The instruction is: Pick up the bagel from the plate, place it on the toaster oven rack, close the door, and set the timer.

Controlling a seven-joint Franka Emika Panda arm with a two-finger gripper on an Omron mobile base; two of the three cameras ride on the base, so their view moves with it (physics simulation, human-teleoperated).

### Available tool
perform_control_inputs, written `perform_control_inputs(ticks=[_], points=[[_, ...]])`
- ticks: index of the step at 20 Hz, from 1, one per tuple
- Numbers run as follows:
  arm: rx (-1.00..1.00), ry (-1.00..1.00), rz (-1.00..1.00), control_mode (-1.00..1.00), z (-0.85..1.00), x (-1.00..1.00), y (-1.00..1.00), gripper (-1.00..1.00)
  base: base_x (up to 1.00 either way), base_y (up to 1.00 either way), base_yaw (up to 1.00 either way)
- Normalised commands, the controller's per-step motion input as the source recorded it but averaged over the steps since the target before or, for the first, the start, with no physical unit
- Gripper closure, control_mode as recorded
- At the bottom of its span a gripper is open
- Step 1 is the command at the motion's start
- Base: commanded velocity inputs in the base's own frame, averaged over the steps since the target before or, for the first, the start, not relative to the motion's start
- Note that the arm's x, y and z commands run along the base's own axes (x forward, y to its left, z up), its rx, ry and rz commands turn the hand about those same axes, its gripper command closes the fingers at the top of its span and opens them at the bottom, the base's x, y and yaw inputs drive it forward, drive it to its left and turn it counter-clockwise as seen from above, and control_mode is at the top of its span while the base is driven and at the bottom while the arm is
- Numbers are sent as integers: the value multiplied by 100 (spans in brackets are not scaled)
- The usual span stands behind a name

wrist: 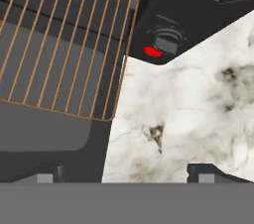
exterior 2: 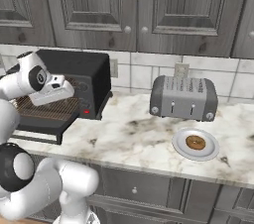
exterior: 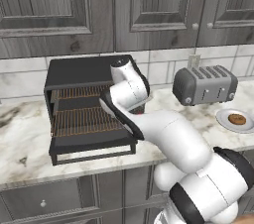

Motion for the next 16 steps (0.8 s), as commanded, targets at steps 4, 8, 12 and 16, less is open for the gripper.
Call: perform_control_inputs(ticks=[4,8,12,16], points=[[6,9,-11,-100,0,0,-100,-100,0,0,0],[3,13,-10,-100,0,0,-100,-100,0,0,0],[1,14,-10,-100,0,0,-100,-100,0,0,0],[1,11,-7,-100,0,0,-100,-100,0,0,0]])
